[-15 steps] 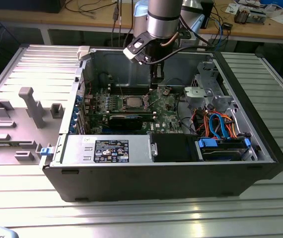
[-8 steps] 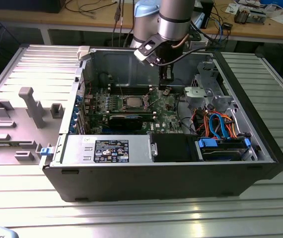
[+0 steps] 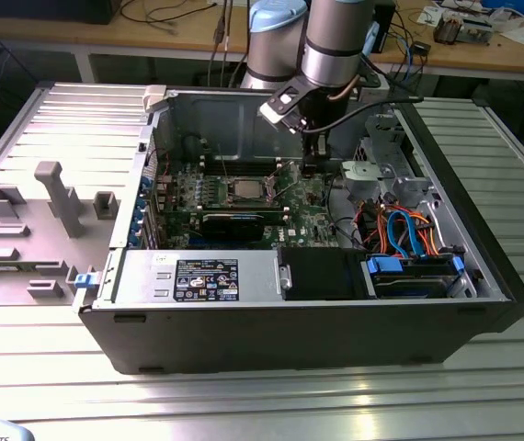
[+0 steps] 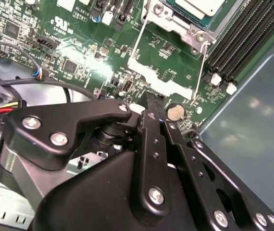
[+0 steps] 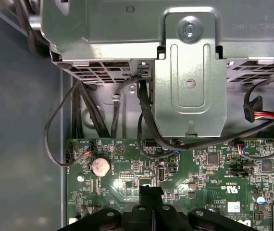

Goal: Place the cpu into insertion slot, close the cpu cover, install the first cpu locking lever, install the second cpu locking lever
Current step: 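Close the cpu cover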

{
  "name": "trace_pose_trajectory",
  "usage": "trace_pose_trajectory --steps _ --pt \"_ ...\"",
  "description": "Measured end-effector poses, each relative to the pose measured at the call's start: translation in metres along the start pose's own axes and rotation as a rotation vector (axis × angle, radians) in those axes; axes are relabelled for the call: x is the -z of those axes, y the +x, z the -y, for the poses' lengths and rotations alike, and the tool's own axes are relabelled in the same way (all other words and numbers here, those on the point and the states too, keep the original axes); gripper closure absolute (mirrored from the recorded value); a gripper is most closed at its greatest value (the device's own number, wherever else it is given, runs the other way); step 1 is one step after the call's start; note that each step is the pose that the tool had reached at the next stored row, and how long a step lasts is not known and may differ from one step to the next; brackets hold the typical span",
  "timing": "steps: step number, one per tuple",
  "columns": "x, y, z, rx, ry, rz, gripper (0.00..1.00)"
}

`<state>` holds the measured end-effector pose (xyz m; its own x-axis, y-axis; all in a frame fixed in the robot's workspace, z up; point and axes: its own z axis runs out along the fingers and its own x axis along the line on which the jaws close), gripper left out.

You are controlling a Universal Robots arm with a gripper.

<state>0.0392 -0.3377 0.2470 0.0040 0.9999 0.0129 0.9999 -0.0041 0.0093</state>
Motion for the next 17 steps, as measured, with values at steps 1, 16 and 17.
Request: trace_pose_trajectory --steps 1,16,17 --pt "-0.0008 0.0 0.0 0.0 0.0006 0.0003 0.89" --pt "-0.0015 -0.0001 0.0029 0.0 0.0032 -0.0004 0.89" --pt "-0.0015 0.0 0.0043 0.0 0.0032 -0.0004 0.89"
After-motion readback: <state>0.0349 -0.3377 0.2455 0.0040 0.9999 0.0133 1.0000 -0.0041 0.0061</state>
